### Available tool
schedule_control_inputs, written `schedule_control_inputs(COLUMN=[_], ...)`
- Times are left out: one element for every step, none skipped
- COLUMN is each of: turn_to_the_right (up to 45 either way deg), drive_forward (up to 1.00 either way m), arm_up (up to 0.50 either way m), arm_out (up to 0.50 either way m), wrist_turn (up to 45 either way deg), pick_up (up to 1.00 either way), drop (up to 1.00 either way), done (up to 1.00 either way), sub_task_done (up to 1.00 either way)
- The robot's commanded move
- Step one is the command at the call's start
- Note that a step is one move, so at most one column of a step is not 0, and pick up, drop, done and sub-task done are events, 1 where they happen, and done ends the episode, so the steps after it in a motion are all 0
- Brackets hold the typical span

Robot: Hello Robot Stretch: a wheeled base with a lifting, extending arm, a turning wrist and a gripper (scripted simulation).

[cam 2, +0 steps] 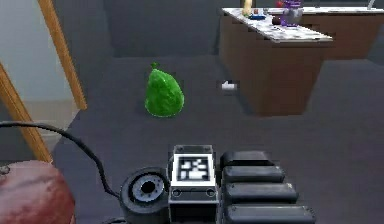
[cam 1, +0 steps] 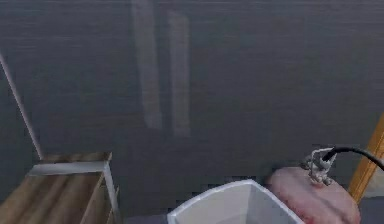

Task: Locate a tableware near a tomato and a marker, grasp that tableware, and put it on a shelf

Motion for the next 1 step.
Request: schedule_control_inputs(turn_to_the_right=[45.0], drive_forward=[0.00], arm_up=[0.00], arm_out=[0.00], wrist_turn=[0.0], pick_up=[0.00], drop=[0.00], done=[0.00], sub_task_done=[0.00])
